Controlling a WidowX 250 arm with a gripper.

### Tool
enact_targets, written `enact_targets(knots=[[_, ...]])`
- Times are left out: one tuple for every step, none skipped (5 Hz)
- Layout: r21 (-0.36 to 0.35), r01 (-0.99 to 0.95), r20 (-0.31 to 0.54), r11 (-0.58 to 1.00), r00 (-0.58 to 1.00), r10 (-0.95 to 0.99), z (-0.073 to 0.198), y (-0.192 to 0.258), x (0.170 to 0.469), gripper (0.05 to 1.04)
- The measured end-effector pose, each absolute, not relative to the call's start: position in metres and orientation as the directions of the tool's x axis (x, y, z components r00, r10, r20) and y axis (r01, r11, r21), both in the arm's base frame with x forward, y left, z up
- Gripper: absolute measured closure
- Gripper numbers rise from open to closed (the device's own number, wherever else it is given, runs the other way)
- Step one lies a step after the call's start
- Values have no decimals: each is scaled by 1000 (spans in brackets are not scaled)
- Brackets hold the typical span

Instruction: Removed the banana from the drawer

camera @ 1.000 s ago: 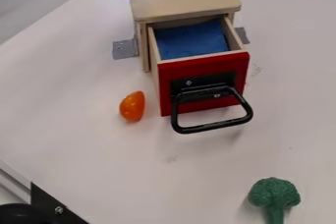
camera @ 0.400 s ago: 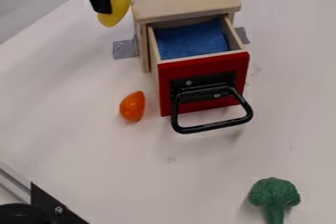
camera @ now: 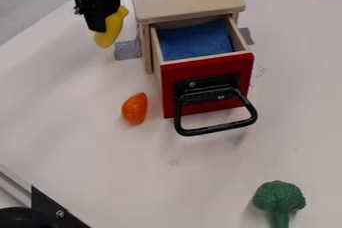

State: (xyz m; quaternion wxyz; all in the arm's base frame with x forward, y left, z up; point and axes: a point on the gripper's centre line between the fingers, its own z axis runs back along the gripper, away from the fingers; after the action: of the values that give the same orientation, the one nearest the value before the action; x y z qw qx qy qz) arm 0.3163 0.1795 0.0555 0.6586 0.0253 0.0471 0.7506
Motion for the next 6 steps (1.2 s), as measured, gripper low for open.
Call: enact_targets(knots=[[102,-980,-16,-170,-173,985,55,195,316,619],[120,-970,-12,-211,-214,977,48,208,315,626],[127,-966,-14,-224,-227,974,44,215,316,626],[150,-963,-31,-225,-232,972,39,214,317,588],[146,-969,-45,-201,-209,977,39,212,318,278],[149,-976,-98,-159,-175,980,38,198,320,75]])
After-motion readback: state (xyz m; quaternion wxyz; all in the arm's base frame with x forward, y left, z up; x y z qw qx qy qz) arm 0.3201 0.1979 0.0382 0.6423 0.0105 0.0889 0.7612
